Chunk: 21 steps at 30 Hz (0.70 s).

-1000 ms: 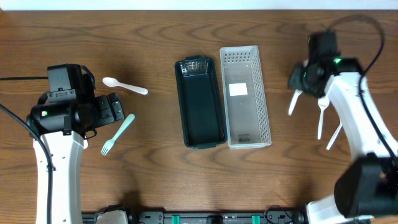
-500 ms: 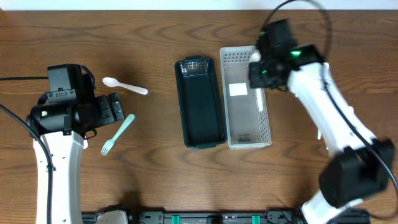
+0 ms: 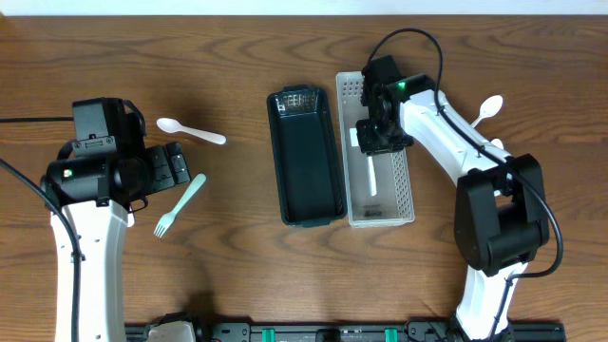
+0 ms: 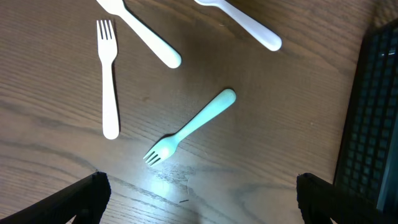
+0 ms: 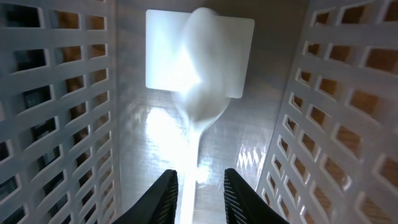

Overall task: Pack container
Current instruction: 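Carry the spoon left and lower it into the white basket, then move the right gripper back over the remaining spoons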

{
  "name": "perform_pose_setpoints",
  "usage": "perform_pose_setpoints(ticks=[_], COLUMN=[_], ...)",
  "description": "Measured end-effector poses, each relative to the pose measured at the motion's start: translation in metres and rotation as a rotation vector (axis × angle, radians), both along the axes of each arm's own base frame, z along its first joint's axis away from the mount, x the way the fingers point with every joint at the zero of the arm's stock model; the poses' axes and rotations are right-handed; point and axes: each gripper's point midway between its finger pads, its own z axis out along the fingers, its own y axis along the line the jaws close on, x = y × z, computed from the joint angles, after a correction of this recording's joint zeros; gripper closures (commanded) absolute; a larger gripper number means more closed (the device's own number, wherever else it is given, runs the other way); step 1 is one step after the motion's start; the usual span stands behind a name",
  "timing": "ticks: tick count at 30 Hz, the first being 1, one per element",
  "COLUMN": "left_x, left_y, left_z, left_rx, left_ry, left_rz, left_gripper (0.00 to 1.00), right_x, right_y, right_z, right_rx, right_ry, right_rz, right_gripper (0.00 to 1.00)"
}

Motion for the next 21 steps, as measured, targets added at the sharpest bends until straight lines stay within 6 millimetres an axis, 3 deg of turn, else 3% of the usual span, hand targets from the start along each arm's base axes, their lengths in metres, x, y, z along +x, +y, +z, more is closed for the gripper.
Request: perform_pose_setpoints(ticks=[3, 5, 6, 8, 10, 13, 15, 18, 21], left_x=[0.000, 0.000, 0.000, 0.000, 0.000, 0.000, -0.001, -0.002, -0.002], left_y=[0.000, 0.000, 0.000, 0.000, 0.000, 0.000, 0.000, 0.000, 0.000], left_z=[0.000, 0.000, 0.000, 0.000, 0.000, 0.000, -0.001, -0.001, -0.001], left_rx=[0.000, 0.000, 0.000, 0.000, 0.000, -0.001, -0.001, -0.001, -0.001], left_ry=[0.000, 0.000, 0.000, 0.000, 0.000, 0.002, 0.005, 0.008, 0.008], left_rz=[0.000, 0.000, 0.000, 0.000, 0.000, 0.000, 0.000, 0.000, 0.000], left_gripper=[0.02, 0.02, 0.02, 0.02, 0.02, 0.02, 0.02, 0.02, 0.02], right_x=[-0.001, 0.004, 0.009, 0.024, 0.042, 0.058, 0.057, 0.056, 0.063], right_y=[-0.001, -0.001, -0.001, -0.004, -0.020, -0.070, -0.112, -0.174, -0.216], right_z=[0.004, 0.018, 0.027, 0.057, 0.103, 0.176, 0.206, 0.211, 0.178], right_rx=[-0.003, -0.003, 0.003, 0.009, 0.015, 0.024, 0.015, -0.012, -0.034], right_ry=[0.007, -0.016, -0.040, -0.125, -0.253, -0.441, -0.504, -0.512, -0.441], right_rz=[0.000, 0.000, -0.002, -0.023, -0.094, -0.262, -0.398, -0.589, -0.710], right_gripper=[0.71, 0.70, 0.64, 0.46, 0.44, 0.39, 0.32, 0.29, 0.27])
